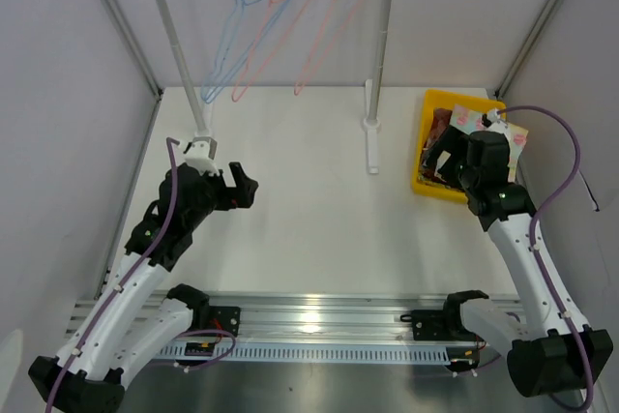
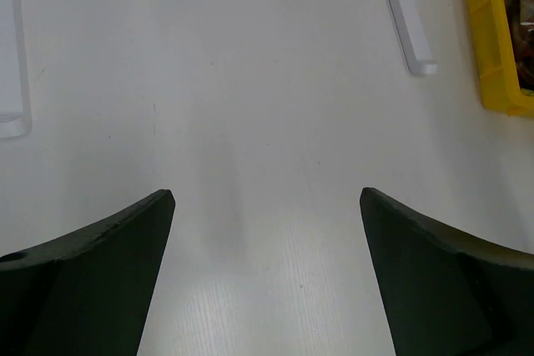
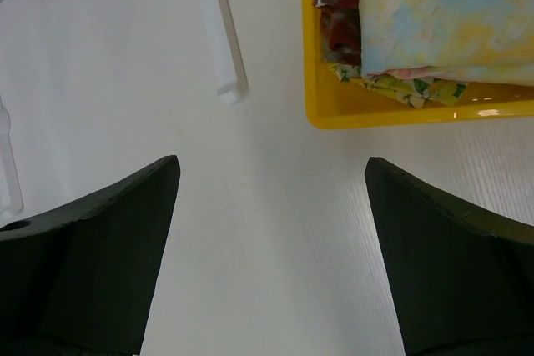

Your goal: Place the skirt on the hanger

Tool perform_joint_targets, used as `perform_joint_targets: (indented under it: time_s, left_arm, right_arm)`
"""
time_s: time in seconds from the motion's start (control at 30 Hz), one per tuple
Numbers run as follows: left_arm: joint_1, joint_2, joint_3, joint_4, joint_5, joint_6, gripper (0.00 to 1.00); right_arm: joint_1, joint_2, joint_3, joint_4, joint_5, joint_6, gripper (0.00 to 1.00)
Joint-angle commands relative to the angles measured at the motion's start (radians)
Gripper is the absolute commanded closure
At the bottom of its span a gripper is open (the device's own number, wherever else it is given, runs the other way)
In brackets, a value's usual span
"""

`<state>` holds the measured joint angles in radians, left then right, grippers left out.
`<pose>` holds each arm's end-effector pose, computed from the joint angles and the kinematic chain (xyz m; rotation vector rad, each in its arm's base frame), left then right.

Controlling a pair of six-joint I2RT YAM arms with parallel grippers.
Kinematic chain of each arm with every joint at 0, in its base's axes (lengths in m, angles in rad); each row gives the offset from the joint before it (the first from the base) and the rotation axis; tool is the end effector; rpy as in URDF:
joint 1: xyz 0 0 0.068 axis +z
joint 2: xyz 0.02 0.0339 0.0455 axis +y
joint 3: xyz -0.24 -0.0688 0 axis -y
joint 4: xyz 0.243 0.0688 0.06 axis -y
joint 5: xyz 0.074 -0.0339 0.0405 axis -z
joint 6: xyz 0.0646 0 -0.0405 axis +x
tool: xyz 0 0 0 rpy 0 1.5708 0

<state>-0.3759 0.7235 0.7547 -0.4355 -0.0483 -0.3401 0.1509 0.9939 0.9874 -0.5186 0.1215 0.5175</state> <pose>0.1951 -0.0736 0.2854 0.0039 1.9985 -0.4168 0.2503 0.0301 0.3038 0.4557 2.0537 0.2767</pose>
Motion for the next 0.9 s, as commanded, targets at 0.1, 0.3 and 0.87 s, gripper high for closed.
perform_joint_targets:
  time_s: [0.1,0.3,0.87]
  left_arm:
    - [-0.004,-0.018,0.0,0.023,0.021,0.0,0.01]
    - [-0.003,-0.024,0.0,0.026,0.06,-0.002,0.01]
    - [-0.004,-0.026,0.0,0.032,0.143,-0.002,0.01]
  right_arm:
    - [-0.136,0.083,0.089,-0.055,0.052,-0.03,0.01]
    - [-0.52,0.256,0.139,-0.077,-0.195,0.022,0.07]
    - [-0.634,0.403,0.083,-0.008,-0.232,0.044,0.07]
